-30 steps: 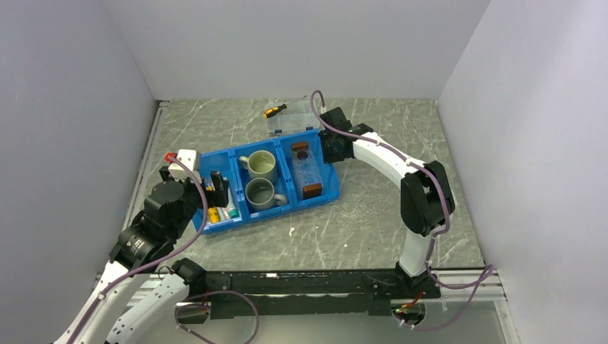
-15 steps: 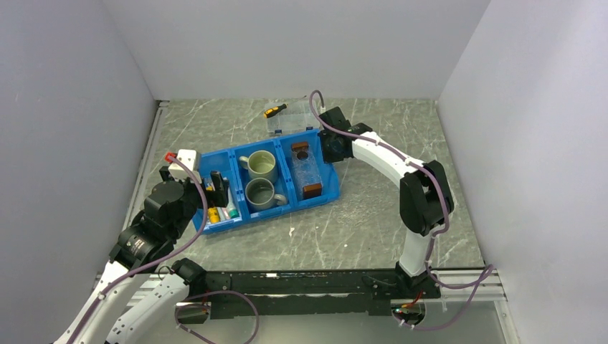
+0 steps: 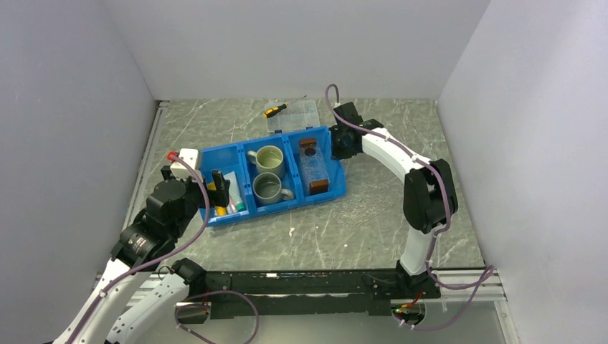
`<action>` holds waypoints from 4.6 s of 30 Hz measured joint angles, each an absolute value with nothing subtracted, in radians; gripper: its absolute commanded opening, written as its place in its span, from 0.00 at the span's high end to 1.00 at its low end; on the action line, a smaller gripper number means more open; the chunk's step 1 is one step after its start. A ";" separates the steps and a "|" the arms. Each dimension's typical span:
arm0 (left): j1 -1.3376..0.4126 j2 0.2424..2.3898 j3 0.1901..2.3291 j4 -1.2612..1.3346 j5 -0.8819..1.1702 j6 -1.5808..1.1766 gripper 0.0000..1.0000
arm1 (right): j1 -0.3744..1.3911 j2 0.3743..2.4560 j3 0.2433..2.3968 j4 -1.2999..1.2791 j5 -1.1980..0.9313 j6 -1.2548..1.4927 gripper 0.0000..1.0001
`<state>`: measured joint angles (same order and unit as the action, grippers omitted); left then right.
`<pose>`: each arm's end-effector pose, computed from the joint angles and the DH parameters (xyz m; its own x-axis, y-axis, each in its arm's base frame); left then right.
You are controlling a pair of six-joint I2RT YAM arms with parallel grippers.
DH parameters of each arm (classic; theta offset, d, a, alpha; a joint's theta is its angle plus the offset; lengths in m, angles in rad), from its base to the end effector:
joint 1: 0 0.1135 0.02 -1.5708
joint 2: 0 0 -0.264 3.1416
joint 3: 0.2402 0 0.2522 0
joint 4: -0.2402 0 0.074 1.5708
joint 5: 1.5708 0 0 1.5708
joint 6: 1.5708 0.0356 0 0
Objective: Prepare toiletry sets of a toothbrush and toothpaste on the tray
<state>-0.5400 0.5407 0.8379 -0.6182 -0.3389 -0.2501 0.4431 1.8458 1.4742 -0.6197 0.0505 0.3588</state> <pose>0.1025 -0.0476 0.3446 -0.3152 -0.0832 -0.9454 0.1407 0.9811 -0.1332 0.3637 0.1706 0.2429 -0.8494 -0.0149 -0.5276 -0.1121 0.9819 0.1527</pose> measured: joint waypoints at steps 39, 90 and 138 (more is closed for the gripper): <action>-0.540 0.574 0.838 -0.656 -0.357 -0.253 0.01 | 0.236 1.810 1.408 -0.553 0.043 0.374 0.93; -0.540 0.551 0.838 -0.655 -0.269 -0.253 0.01 | 0.049 1.594 1.094 -0.527 0.253 0.408 0.24; -0.540 0.531 0.838 -0.651 -0.228 -0.253 0.01 | -0.039 1.835 1.150 -0.477 0.189 0.374 0.23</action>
<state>-0.5400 0.5308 0.8383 -0.6506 -0.2276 -0.2535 -0.0387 1.8355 1.1503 -0.4767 0.1886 0.3737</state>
